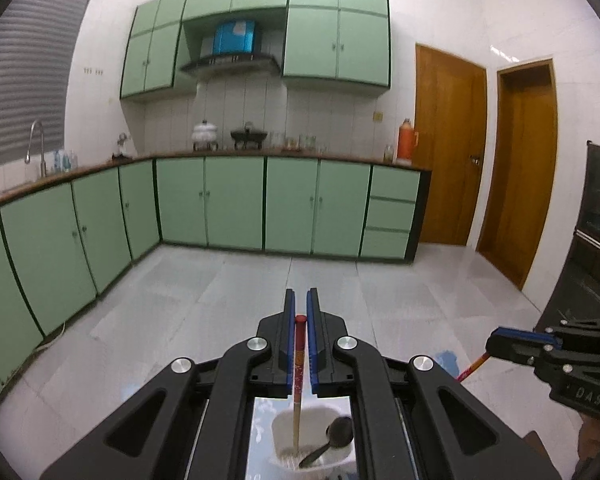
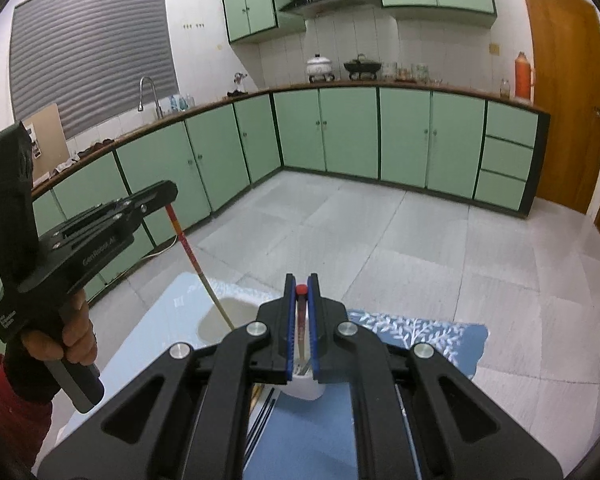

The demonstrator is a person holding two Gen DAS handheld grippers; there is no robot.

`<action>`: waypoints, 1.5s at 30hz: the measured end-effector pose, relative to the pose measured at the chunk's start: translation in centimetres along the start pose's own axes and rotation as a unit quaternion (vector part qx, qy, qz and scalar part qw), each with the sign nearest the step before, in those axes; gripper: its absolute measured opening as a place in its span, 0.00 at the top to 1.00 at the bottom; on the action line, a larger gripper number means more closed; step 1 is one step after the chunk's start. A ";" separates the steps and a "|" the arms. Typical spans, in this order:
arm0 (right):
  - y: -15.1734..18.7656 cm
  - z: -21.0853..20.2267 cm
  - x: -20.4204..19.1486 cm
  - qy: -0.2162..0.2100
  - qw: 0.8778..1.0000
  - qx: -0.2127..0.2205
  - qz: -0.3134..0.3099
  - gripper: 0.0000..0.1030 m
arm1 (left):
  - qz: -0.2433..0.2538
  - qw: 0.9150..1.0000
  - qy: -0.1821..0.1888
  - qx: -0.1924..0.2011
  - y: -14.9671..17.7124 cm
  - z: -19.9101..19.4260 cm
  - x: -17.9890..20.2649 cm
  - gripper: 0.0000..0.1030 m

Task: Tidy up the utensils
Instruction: 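Lift both red chopsticks and insert them into the white utensil holder, then open both grippers and move back over the remaining chopsticks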

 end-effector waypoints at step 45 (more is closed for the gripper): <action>26.3 -5.7 -4.2 0.089 0.993 -0.034 0.063 0.10 | -0.027 0.988 -0.039 -0.144 24.3 -13.6 1.2 0.18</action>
Point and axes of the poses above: each gripper's, at about its wrist camera, not at the fingertips, and z roughly the way its jaws point, x to its right, y to its underside, the point moved 4 cm from there along z, roughly the way its jaws point, and after that the axes turned 9 degrees about y, right-handed, at the moved point
